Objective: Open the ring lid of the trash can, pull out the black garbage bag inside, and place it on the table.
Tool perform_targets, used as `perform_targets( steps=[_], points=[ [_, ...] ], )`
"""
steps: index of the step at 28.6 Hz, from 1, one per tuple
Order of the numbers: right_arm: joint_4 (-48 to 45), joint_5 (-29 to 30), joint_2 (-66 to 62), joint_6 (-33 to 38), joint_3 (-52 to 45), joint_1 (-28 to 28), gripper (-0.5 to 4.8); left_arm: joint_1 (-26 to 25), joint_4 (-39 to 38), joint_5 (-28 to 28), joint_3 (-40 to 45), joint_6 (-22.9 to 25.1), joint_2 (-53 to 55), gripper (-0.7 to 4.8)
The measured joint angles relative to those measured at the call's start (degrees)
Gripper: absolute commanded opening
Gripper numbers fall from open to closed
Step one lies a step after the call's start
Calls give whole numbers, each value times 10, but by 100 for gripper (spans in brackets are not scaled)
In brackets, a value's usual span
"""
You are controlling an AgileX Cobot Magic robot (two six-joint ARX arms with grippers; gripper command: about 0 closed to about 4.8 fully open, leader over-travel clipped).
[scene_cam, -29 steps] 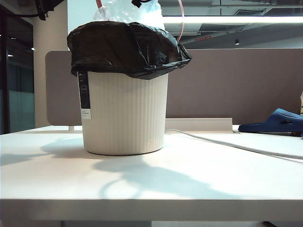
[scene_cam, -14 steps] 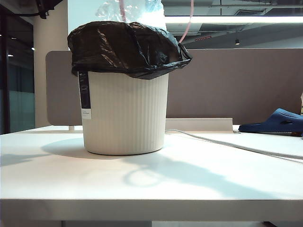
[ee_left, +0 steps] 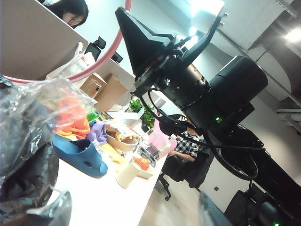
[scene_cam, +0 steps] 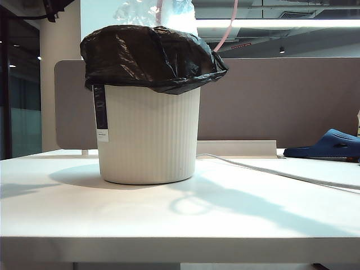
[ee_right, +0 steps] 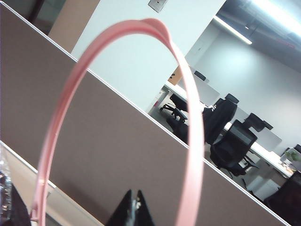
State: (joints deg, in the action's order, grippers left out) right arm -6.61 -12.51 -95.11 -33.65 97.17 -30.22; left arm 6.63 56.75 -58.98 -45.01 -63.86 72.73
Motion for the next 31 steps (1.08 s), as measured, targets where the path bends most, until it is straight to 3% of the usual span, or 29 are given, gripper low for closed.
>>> perform_targets(
  steps=[19,31],
  points=[
    [-4,1,0,2,0,54,-1,0,0,-16,0,0,0,341],
    [10,-1,9,24,0,54,-1,-11,0,-21,0,20,0,341]
  ],
)
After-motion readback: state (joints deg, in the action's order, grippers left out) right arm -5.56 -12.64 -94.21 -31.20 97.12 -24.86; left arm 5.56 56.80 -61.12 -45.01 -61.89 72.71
